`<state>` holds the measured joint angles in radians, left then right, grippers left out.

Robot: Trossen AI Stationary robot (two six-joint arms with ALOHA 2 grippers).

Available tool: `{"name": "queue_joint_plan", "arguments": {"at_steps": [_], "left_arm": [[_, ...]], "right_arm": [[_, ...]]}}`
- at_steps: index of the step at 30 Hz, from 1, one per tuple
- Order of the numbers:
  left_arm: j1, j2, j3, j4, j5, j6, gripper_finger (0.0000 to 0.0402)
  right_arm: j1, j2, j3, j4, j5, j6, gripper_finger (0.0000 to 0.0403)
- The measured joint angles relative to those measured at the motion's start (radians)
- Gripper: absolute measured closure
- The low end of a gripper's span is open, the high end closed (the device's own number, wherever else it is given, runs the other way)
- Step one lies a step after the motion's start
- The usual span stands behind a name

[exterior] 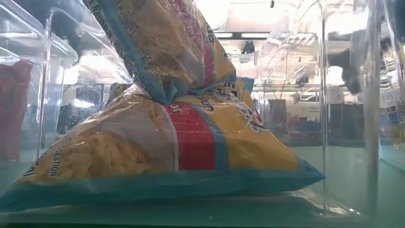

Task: Sort Maruchan noodles
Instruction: Return to Home Position

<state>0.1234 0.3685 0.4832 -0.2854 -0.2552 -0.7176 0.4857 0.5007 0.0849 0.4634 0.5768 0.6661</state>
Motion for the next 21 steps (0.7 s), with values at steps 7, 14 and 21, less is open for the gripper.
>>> {"name": "queue_joint_plan", "arguments": {"at_steps": [7, 14, 21], "left_arm": [[0.000, 0.019, -0.243, 0.404, 0.004, -0.006, 0.0255], [0.001, 0.036, -0.366, 0.571, -0.067, 0.022, 0.0255], [0.001, 0.038, -0.399, 0.584, -0.078, 0.018, 0.0255]], "right_arm": [[-0.002, 0.005, -0.073, 0.012, 0.001, 0.153, 0.0220], [-0.002, 0.006, -0.073, -0.003, 0.008, 0.099, 0.0220], [-0.002, 0.006, -0.073, -0.030, 0.075, 0.081, 0.0220]]}}
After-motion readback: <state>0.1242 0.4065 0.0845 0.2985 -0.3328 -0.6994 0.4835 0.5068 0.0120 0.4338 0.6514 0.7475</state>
